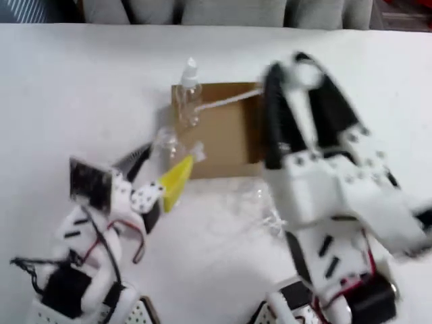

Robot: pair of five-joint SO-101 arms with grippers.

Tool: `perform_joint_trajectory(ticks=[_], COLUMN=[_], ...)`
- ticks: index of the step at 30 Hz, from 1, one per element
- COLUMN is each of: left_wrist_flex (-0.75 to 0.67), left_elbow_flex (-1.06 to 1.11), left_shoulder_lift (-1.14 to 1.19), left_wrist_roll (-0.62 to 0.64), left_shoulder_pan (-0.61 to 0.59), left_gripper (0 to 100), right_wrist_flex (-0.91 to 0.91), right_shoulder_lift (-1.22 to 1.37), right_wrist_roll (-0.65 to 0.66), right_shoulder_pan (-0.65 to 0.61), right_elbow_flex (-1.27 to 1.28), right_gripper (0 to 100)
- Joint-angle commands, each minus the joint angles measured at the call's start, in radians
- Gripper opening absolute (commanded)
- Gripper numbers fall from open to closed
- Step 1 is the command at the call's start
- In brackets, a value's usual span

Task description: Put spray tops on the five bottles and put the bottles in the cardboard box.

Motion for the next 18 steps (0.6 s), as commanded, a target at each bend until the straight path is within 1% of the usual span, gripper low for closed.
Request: perform_joint_trajectory(ticks=[1, 5, 9, 13, 15, 18], left_wrist_flex=[-0.069, -0.107, -0.117, -0.115, -0.114, -0.11], left_elbow_flex=[0.1, 0.163, 0.193, 0.196, 0.196, 0.198], left_shoulder_lift=[-0.196, -0.251, -0.249, -0.249, -0.249, -0.249], left_wrist_roll=[-0.006, -0.006, -0.006, -0.006, -0.006, -0.008], left_shoulder_pan=[0.01, 0.007, 0.004, 0.004, 0.004, 0.004], left_gripper=[8, 8, 8, 8, 8, 8], right_wrist_flex=[-0.018, 0.002, 0.128, 0.168, 0.168, 0.168], right_shoulder_lift=[0.091, 0.2, 0.289, 0.329, 0.335, 0.337], right_wrist_roll=[0.046, 0.048, 0.058, 0.176, 0.201, 0.204], right_shoulder_pan=[-0.088, -0.124, -0.148, -0.182, -0.189, -0.189], right_elbow_flex=[-0.1, -0.186, -0.256, -0.278, -0.278, -0.278], right_gripper=[1.6, 1.6, 1.6, 1.6, 1.6, 1.6])
